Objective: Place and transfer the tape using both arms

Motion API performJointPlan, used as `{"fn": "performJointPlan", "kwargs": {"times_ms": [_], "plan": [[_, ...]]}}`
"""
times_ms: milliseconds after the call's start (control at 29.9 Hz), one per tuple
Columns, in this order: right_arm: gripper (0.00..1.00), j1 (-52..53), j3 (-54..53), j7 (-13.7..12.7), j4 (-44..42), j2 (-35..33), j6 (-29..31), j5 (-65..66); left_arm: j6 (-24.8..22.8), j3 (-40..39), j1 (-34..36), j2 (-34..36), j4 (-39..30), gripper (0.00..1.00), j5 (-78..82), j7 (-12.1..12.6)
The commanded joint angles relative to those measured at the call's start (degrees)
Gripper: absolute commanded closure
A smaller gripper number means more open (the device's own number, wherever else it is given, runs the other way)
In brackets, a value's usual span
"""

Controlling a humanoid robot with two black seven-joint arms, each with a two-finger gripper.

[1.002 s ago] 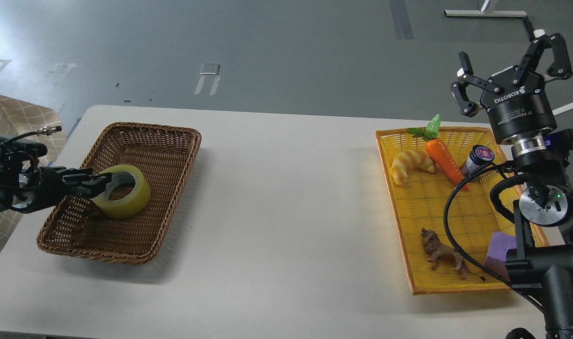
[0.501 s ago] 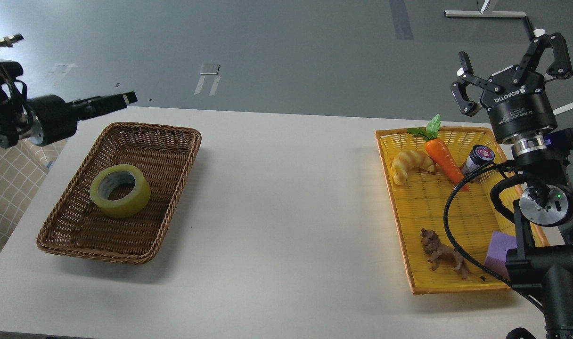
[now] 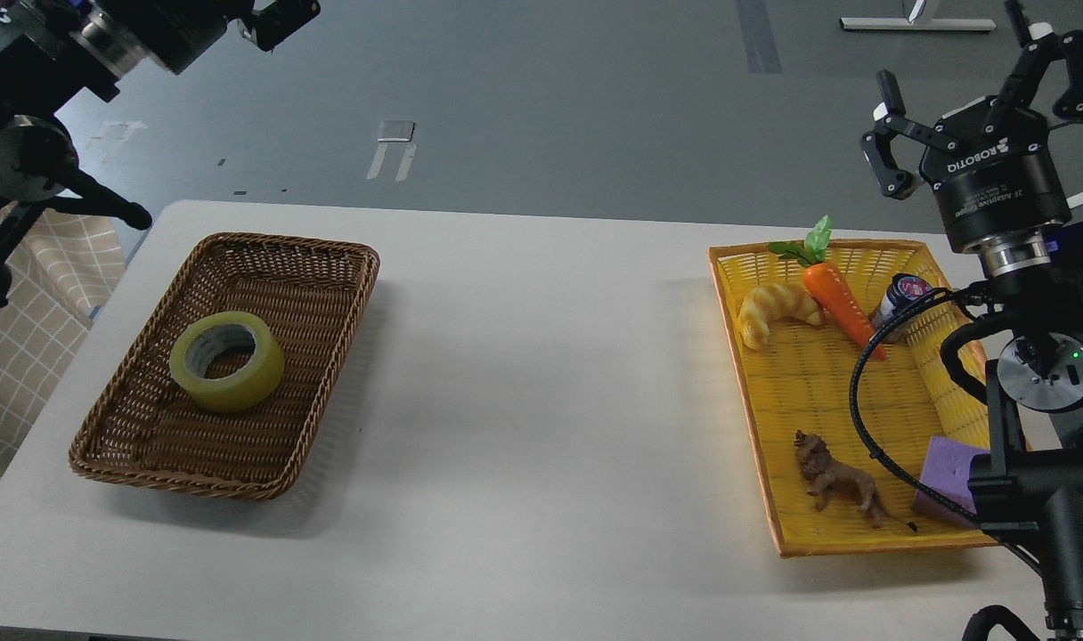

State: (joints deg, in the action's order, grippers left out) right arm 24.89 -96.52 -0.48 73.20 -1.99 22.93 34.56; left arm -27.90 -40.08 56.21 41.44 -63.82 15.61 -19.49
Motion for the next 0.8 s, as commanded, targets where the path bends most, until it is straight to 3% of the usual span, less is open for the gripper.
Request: {"fn": "performJointPlan", "kwargs": {"times_ms": [0, 134, 334, 568, 768], "plan": [[0.00, 0.34, 0.01, -0.31, -0.25, -0.29, 0.10, -5.96, -0.10, -3.07, -1.44, -5.56, 0.01, 0.02, -2.42, 0.15], [0.00, 1.56, 1.23, -3.64, -1.56, -0.29, 0.27, -11.52, -0.10, -5.88, -5.83, -12.32, 0.10, 0.02, -4.01, 0.42], [0.00, 2.88, 2.56, -4.27, -5.34, -0.99, 2.02, -11.53, -0.10, -10.11, -13.39, -20.95, 2.12, 0.02, -3.04, 0.94], [0.00, 4.91, 4.31, -4.09, -10.88, -3.10, 5.07, -11.26, -0.10, -10.28, -13.93, -21.49, 6.33, 0.02, -3.04, 0.86], [0.00, 4.21, 7.38, -4.35, -10.27, -5.38, 5.07, -11.18, -0.10, -9.58, -13.58, -20.96, 7.75, 0.02, -2.78, 1.03]]}}
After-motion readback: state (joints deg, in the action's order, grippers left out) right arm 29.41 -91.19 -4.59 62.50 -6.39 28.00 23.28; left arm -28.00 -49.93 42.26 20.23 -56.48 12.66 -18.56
